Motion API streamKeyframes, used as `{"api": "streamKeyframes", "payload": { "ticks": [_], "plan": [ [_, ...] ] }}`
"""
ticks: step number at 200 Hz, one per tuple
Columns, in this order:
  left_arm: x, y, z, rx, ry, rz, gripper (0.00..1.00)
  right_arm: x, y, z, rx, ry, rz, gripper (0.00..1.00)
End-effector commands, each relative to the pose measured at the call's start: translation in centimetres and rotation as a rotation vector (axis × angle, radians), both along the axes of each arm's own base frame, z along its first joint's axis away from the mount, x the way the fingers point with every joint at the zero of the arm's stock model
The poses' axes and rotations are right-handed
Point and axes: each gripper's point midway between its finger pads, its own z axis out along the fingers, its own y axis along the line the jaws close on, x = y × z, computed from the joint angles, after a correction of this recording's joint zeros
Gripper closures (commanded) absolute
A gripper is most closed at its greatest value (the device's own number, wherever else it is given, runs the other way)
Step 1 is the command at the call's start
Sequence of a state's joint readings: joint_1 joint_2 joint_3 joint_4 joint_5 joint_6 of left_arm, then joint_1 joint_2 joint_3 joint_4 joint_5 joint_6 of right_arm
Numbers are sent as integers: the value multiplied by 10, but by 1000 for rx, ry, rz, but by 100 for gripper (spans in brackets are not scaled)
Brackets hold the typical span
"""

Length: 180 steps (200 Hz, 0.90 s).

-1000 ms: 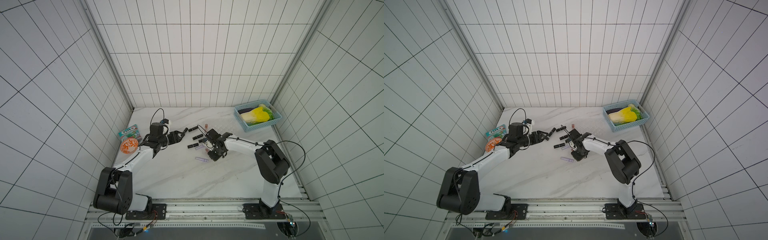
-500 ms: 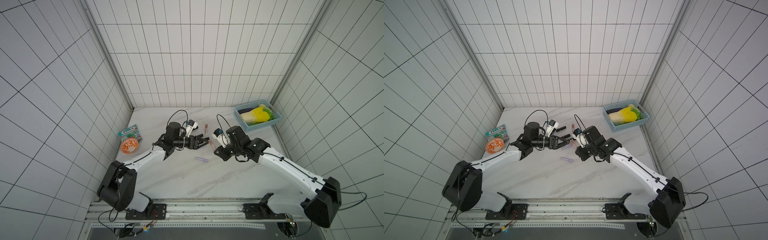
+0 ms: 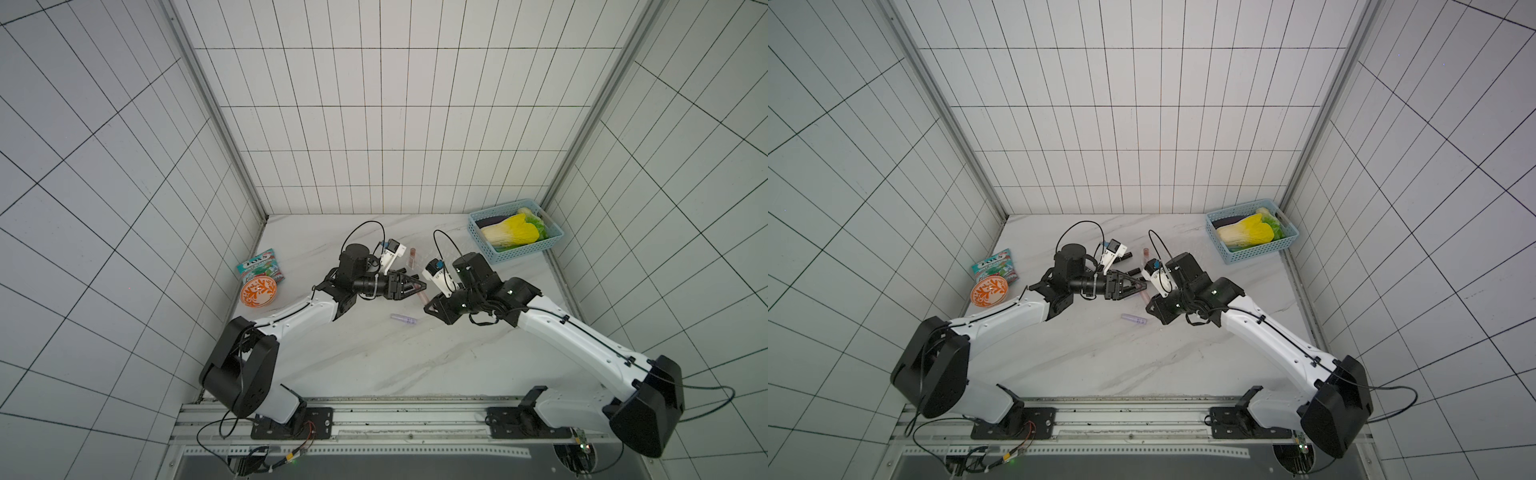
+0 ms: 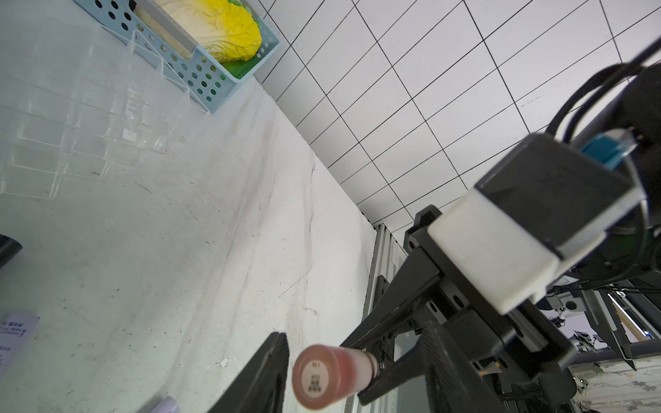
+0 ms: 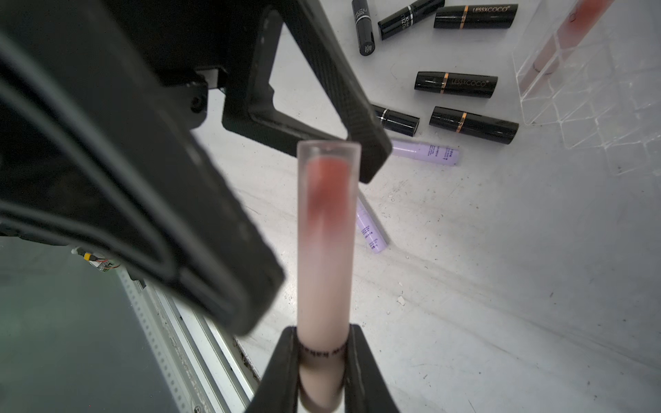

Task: Arrange the lipsticks in the organizer
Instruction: Pick up the lipstick at the center of the board.

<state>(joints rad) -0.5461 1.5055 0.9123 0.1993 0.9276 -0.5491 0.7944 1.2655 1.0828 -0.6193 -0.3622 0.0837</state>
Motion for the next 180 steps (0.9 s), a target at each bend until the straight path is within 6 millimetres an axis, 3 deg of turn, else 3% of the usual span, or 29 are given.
{"api": "streamKeyframes", "payload": {
  "ticks": [1, 50, 75, 92, 105, 118, 147, 180],
  "plan": [
    [-4, -8, 5, -3, -31, -44, 46, -6, -1, 1, 16, -2, 6, 85],
    [-3, -7, 7, 7, -43, -37, 75, -4, -3, 2, 11, -13, -6, 84],
    [3, -7, 8, 18, -55, -16, 83, -2, -7, 7, 12, -39, -25, 74],
    [12, -7, 10, 41, -75, 12, 86, 3, -14, 12, 3, -77, -69, 51],
    [27, -6, 12, 80, -107, 60, 86, 10, -24, 16, -9, -123, -122, 22],
    [49, -6, 10, 149, -158, 141, 87, 18, -35, 23, -16, -181, -185, 0],
    [95, -13, 3, 300, -301, 299, 87, 33, -64, 40, -14, -308, -335, 1],
    [140, -21, -18, 460, -435, 427, 87, 40, -90, 52, 7, -375, -440, 1]
  ]
}}
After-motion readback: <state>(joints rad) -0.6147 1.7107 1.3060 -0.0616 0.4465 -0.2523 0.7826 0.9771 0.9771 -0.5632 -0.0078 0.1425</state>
